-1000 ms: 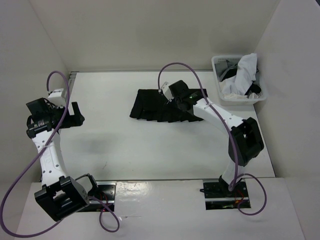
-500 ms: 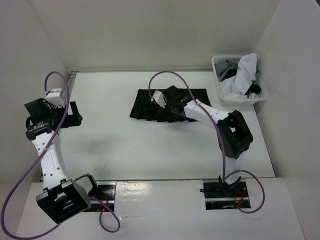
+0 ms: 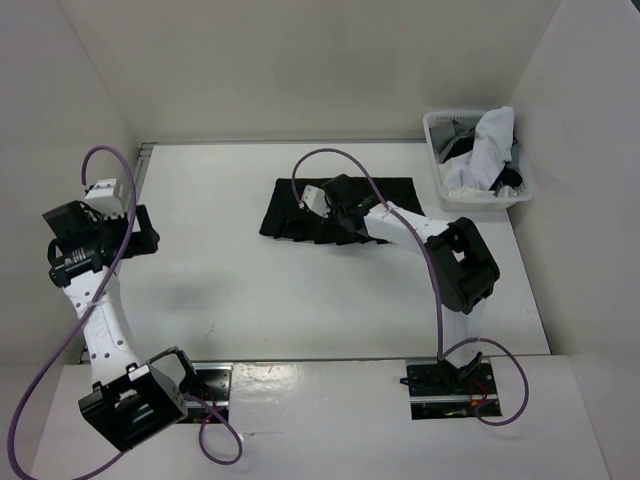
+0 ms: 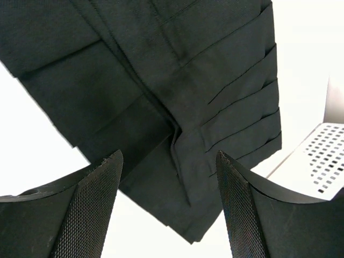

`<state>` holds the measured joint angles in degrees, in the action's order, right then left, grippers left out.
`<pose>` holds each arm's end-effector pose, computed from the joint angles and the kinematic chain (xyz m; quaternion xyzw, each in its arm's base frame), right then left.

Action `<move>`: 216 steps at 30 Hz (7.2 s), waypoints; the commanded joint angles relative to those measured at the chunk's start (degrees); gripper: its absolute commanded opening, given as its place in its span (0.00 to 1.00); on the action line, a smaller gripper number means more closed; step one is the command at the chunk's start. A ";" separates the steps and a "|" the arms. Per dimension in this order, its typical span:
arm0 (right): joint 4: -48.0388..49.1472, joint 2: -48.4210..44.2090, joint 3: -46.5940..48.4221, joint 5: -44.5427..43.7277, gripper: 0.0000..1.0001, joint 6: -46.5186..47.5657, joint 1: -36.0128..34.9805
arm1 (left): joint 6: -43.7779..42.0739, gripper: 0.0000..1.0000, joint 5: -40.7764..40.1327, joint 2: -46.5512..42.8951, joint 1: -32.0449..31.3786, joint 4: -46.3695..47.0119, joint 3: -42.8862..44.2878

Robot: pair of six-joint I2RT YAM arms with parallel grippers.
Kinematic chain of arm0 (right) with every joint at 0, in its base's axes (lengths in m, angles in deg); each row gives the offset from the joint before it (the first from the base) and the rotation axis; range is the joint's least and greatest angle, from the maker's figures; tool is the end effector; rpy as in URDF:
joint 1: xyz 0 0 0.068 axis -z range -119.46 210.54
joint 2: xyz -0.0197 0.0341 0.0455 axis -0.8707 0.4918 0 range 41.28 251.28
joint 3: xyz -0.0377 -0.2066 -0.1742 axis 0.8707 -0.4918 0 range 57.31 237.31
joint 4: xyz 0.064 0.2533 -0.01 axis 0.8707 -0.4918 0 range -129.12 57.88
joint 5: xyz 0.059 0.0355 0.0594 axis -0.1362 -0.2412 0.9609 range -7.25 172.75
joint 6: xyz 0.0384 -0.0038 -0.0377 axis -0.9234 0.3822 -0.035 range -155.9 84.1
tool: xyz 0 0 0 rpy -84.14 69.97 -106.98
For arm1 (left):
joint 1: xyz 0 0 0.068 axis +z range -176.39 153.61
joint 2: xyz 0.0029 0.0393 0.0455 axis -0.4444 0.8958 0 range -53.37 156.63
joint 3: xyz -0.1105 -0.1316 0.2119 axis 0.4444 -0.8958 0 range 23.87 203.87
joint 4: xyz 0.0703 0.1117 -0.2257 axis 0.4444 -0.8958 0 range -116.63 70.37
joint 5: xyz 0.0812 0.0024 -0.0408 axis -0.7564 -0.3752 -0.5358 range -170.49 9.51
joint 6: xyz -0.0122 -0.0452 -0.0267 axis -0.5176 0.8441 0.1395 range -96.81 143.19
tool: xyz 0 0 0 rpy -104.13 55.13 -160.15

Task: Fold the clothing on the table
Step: Fold the skirt

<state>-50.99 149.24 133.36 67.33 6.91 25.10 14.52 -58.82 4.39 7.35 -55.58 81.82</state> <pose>0.3391 0.2299 0.2021 -0.5541 0.7526 -0.1474 0.3237 0.1827 0.1063 0.3350 -0.1060 0.8719 0.0060 0.4780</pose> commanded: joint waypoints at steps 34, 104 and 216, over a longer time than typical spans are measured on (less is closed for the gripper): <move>5.34 6.03 -0.11 -2.25 0.62 4.13 2.22 | 0.58 1.00 1.88 -1.24 2.04 0.70 -0.03; -10.91 3.23 11.58 5.40 0.00 -1.15 0.55 | 0.05 1.00 3.99 -2.83 2.56 0.17 -0.03; -20.68 5.59 0.66 0.39 0.63 -32.88 26.04 | 2.69 0.14 -3.57 60.90 -41.47 4.57 25.72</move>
<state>-75.49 152.84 133.49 73.64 -27.54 51.05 18.87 -59.19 66.11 -34.81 -49.17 109.56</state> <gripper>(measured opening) 0.637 0.167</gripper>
